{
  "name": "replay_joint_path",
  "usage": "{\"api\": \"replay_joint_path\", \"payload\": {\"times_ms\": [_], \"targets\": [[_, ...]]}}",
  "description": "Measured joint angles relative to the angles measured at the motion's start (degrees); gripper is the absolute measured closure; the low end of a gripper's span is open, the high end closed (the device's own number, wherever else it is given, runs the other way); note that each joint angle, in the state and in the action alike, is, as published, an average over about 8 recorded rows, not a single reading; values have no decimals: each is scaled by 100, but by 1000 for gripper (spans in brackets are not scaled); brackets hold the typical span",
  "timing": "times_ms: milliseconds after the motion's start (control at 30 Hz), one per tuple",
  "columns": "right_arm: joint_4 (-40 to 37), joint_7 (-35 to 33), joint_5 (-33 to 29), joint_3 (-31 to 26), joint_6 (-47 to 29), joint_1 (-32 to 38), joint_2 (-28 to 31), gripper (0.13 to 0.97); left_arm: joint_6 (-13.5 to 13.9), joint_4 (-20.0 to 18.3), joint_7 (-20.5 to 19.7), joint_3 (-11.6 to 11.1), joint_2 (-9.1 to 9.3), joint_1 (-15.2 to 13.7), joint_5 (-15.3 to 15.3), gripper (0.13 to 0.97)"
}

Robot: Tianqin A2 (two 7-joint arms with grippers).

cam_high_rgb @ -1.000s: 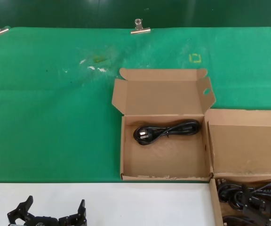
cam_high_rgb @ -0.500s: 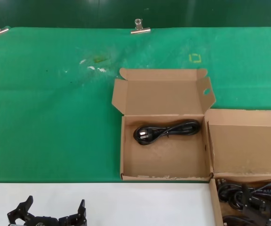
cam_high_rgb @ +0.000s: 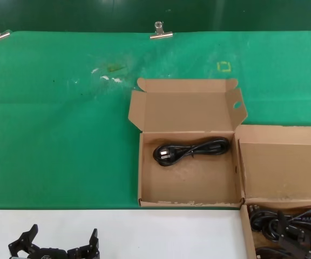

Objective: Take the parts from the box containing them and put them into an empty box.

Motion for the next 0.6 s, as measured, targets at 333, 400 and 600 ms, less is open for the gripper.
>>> {"api": "replay_joint_path", "payload": {"times_ms": [333, 400, 600], "targets": [[0, 0, 0, 0, 0, 0, 0, 129, 0, 0, 0, 0, 0, 0, 0, 132], [0, 0, 0, 0, 0, 0, 0, 129, 0, 0, 0, 0, 0, 0, 0, 132], [0, 0, 0, 0, 0, 0, 0, 129, 0, 0, 0, 0, 0, 0, 0, 132]]}}
